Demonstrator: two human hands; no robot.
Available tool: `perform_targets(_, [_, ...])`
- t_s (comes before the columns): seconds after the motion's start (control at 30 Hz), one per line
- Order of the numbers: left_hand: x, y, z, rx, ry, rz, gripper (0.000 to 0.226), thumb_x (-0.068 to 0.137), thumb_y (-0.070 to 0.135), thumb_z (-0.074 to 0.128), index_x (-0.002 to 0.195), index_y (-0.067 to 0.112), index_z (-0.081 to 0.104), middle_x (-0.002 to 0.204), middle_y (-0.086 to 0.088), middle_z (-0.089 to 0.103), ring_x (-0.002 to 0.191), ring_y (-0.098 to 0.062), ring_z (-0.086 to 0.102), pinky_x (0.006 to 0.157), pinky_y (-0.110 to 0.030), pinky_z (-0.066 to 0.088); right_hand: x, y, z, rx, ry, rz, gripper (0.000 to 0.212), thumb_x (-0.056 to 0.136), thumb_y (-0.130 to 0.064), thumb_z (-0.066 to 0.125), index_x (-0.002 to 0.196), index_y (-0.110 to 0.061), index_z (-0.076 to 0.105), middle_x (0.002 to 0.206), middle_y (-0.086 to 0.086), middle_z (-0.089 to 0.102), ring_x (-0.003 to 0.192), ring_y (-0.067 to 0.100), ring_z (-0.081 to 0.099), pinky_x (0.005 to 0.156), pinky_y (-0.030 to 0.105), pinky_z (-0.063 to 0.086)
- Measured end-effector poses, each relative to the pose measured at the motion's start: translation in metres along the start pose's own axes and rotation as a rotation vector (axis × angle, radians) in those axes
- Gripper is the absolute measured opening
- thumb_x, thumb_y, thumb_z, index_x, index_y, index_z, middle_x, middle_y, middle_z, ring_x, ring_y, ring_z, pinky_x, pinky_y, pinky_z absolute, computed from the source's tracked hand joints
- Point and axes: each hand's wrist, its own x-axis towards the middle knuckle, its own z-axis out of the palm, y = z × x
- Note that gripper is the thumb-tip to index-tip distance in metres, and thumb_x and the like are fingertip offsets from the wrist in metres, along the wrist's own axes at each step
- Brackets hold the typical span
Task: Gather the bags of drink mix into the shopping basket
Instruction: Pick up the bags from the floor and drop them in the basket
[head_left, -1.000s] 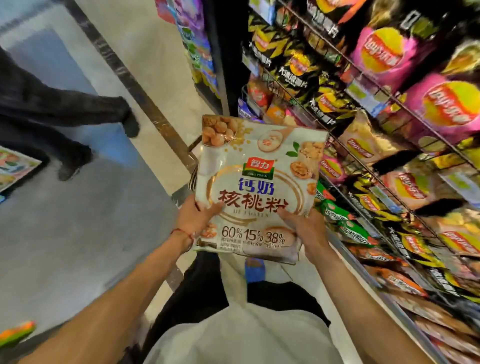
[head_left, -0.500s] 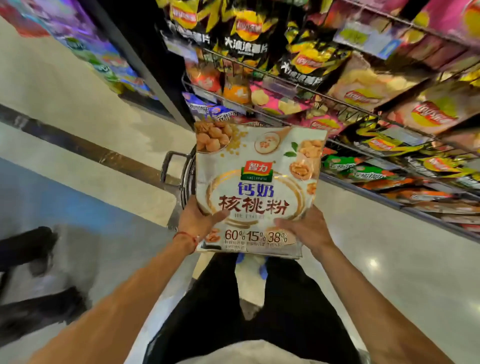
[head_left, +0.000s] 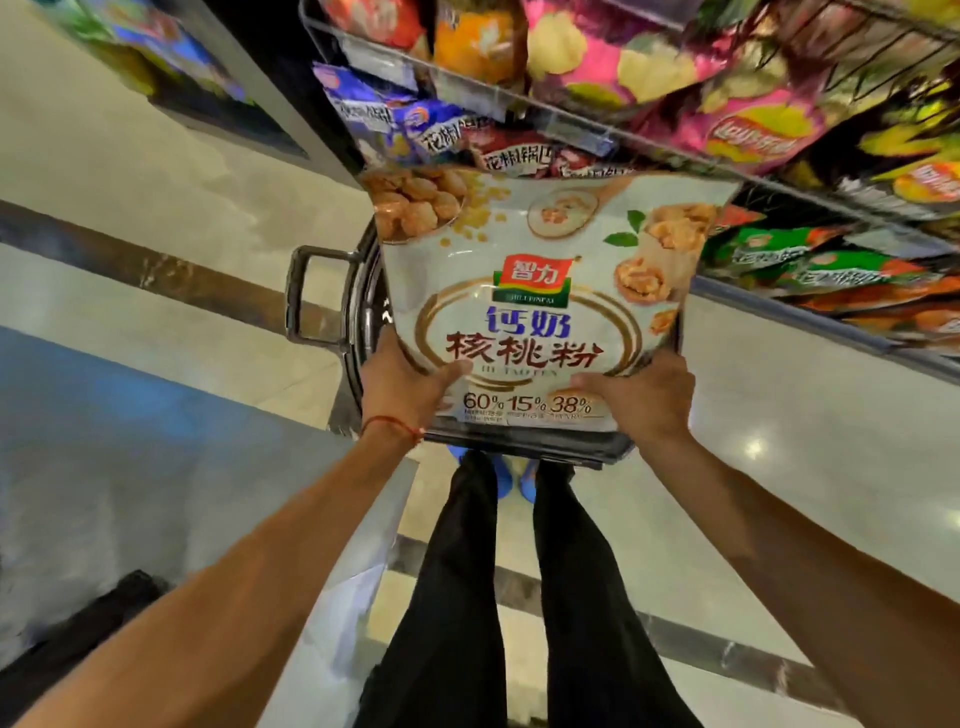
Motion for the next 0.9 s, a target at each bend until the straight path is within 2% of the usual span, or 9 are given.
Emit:
perform_targets(0.07, [0.023,-0.013,0.011,-0.006,0.033,0.008,0.068,0.061,0.037,0.095,0.114,0.024,0.055,0.108,0.005,0.072,0.095,-0.015,0.072,0.075,-0.039,0.064,0.018,0.003,0.018,0.004,0.006,-0.014,0.047,0.064,-0.025,0.099,0.097,-0.026,0.066,0.094,-0.013,0.064,0.084,0.007,0.063,0.063,0.01,0.046])
perform_targets(0.13, [0.045,-0.027,0.026,-0.013,0.083,0.02,0.065,0.061,0.036,0.095,0.113,0.02,0.058,0.107,0.004,0.073,0.097,-0.013,0.071,0.086,-0.034,0.061,0.039,0.013,0.04,0.008,0.064,-0.039,0.05,0.061,-0.03,0.099,0.101,-0.022,0.07,0.097,-0.017,0.069,0.086,0.005,0.069,0.075,0.021,0.056])
perform_targets(0.2, [0.067,-0.042,0.043,0.003,0.113,0.018,0.064,0.063,0.034,0.094,0.115,0.014,0.064,0.108,0.002,0.074,0.094,-0.007,0.068,0.083,-0.015,0.056,0.06,0.026,0.064,0.05,0.124,-0.059,0.059,0.058,-0.025,0.1,0.11,-0.018,0.073,0.101,-0.011,0.074,0.085,-0.001,0.071,0.081,0.027,0.062])
perform_targets(0.3, [0.101,-0.071,0.071,-0.02,0.148,0.011,0.062,0.066,0.025,0.094,0.117,0.01,0.064,0.107,0.002,0.073,0.089,0.002,0.062,0.075,0.001,0.046,0.094,0.057,0.097,0.174,0.145,-0.083,0.056,0.066,0.001,0.094,0.115,0.0,0.068,0.106,-0.003,0.071,0.071,-0.024,0.062,0.069,0.005,0.053])
perform_targets(0.4, [0.137,-0.105,0.102,-0.017,0.16,0.03,0.059,0.068,0.017,0.092,0.118,0.008,0.06,0.102,0.006,0.067,0.078,0.022,0.053,0.072,0.009,0.036,0.129,0.095,0.132,0.179,0.175,-0.1,0.052,0.066,-0.01,0.096,0.112,-0.004,0.072,0.103,-0.004,0.075,0.076,-0.02,0.064,0.08,0.02,0.06])
perform_targets(0.53, [0.184,-0.15,0.141,0.005,0.171,0.066,0.064,0.067,0.017,0.092,0.121,0.012,0.059,0.108,0.006,0.068,0.094,0.001,0.062,0.077,0.005,0.041,0.167,0.136,0.168,0.205,0.143,-0.162,0.044,0.071,0.004,0.09,0.11,0.003,0.072,0.103,-0.002,0.072,0.08,-0.026,0.062,0.073,-0.001,0.046])
perform_targets(0.63, [0.215,-0.172,0.163,0.067,0.188,0.086,0.068,0.064,0.02,0.094,0.122,0.009,0.061,0.114,-0.003,0.071,0.102,-0.008,0.064,0.087,-0.011,0.047,0.189,0.158,0.189,0.304,0.117,-0.149,0.042,0.072,0.02,0.081,0.112,0.013,0.068,0.097,-0.005,0.073,0.08,-0.018,0.068,0.07,0.003,0.051])
perform_targets(0.73, [0.237,-0.183,0.176,0.105,0.212,0.077,0.071,0.062,0.02,0.095,0.123,0.005,0.062,0.118,-0.007,0.071,0.102,-0.011,0.064,0.083,-0.008,0.041,0.216,0.184,0.216,0.279,0.109,-0.14,0.048,0.071,0.025,0.079,0.116,0.015,0.065,0.087,-0.017,0.078,0.082,-0.008,0.073,0.071,0.01,0.056])
perform_targets(0.9, [0.257,-0.194,0.184,0.075,0.214,0.071,0.066,0.07,0.009,0.09,0.127,0.004,0.057,0.111,0.005,0.064,0.097,0.003,0.057,0.077,0.007,0.036,0.236,0.193,0.246,0.166,0.159,-0.028,0.057,0.075,-0.011,0.091,0.123,0.003,0.064,0.108,0.003,0.07,0.099,0.016,0.07,0.094,0.032,0.058])
